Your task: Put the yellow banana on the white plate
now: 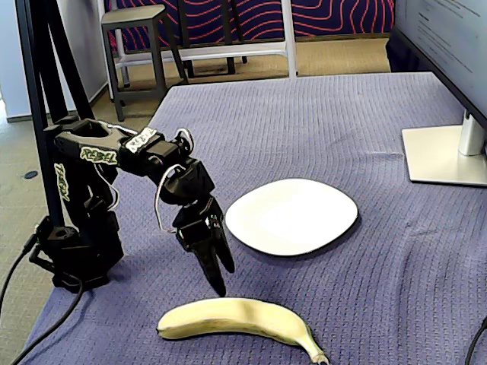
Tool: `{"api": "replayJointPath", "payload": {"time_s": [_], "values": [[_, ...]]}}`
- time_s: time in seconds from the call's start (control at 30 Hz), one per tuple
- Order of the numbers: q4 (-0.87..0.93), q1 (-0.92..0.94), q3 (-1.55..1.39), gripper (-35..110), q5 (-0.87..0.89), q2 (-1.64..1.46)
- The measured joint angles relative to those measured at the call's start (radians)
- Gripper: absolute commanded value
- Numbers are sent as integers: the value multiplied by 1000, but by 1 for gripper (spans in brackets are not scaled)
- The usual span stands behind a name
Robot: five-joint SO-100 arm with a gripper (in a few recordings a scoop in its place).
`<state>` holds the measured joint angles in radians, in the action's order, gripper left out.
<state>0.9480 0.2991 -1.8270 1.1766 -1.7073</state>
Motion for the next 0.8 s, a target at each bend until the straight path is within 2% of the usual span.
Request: {"api": "replayJointPath", "payload": {"time_s": [0.17, 0.47, 0.8], "values": [[25, 31, 66, 32, 46, 40], [264, 89, 314, 33, 91, 215], [291, 150, 380, 33, 72, 356]]}}
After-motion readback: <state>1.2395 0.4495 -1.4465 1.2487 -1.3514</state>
